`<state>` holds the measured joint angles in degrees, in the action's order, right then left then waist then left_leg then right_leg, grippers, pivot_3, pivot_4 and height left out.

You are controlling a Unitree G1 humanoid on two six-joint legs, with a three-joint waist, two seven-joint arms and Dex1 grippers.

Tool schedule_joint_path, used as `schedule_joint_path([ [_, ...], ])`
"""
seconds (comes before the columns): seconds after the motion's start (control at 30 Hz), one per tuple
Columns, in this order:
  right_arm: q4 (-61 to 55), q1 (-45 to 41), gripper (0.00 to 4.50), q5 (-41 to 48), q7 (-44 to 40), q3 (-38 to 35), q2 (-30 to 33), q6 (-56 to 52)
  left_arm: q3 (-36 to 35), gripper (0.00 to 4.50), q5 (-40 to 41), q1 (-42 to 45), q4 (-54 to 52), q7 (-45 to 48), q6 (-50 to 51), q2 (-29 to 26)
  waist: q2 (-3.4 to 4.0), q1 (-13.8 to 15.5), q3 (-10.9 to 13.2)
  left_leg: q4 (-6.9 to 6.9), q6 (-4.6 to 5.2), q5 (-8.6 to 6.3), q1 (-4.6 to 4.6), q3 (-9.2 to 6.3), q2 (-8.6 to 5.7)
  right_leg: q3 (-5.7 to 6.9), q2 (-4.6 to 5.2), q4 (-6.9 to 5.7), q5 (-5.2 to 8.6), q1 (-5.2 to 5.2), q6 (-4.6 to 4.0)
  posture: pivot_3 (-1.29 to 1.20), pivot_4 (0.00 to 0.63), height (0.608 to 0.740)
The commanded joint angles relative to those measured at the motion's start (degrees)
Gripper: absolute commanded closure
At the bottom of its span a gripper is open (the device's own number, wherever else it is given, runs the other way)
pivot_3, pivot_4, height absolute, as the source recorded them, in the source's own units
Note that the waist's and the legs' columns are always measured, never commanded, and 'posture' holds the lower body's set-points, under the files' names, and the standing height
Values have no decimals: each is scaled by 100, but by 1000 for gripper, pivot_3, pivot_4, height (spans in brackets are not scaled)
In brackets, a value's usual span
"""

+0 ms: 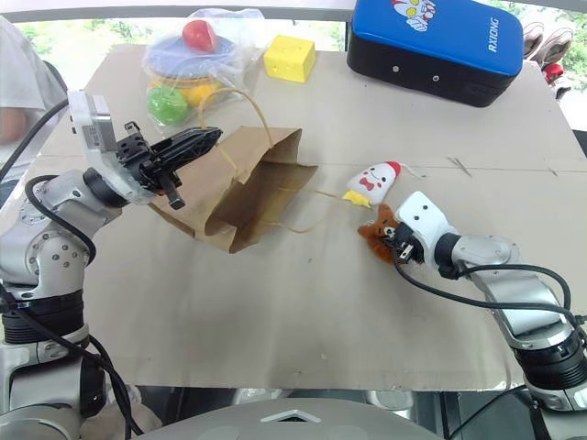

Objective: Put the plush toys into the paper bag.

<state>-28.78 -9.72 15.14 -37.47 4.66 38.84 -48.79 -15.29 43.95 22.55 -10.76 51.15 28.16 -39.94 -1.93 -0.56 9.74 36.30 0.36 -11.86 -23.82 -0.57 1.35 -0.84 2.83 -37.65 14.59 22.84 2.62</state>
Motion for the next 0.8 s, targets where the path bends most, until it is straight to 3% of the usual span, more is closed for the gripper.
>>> schedule_joint_path([
  [0.03, -439, 16, 4491, 1237, -320, -1232, -340, 5, -83, 4500, 40, 91, -203, 14, -90, 27, -2, -1, 4, 0, 0, 0, -1, 0, 0, 0, 0, 0, 0, 0, 0, 0, 150, 740],
  [0.13, -862, -538, 4491, 3001, -261, -2060, -796, -485, -76, 4500, 68, 90, -209, 35, -58, 36, 5, -61, 12, 0, 0, 0, 0, 0, 4, -2, -3, -4, -1, 1, 2, 0, 150, 740],
  [0.2, -840, -1181, 4491, 3434, 150, -1947, -1101, -717, -67, 4500, 81, 107, -197, 53, -38, 38, 7, -97, 13, 0, 0, 0, 5, 0, 14, -6, -11, -6, -3, 2, 2, 0, 150, 740],
  [0.37, 267, -2476, 4491, 2261, 697, 82, -1736, -649, -20, 4500, 168, 251, -256, -20, 28, 166, 6, -149, 13, 0, 0, 0, 9, -6, 19, 2, -22, -14, -1, 1, -4, 0, 150, 740],
  [0.43, 735, -2676, 4491, 1930, 655, 540, -1856, -475, -15, 4500, 210, 309, -303, -68, 69, 215, 6, -144, 13, 0, 0, 0, 2, -4, 15, -1, -19, -14, -2, 6, -4, 0, 150, 740],
  [0.67, 1932, -3214, 4491, 1356, 21, 1333, -2131, 54, -77, 4500, 370, 309, -598, -250, 228, 286, 5, -61, 14, 1, 3, -1, -9, -4, -2, -1, -1, -6, -4, 8, 3, 0, 150, 740],
  [0.8, 3009, -3892, 4491, 1011, -575, 1837, -2673, 554, -80, 4500, 383, 234, -647, -259, 252, 292, 6, -129, 14, 1, 2, -1, -1, -5, 4, 0, -10, -16, -3, 8, 1, 0, 150, 740],
])
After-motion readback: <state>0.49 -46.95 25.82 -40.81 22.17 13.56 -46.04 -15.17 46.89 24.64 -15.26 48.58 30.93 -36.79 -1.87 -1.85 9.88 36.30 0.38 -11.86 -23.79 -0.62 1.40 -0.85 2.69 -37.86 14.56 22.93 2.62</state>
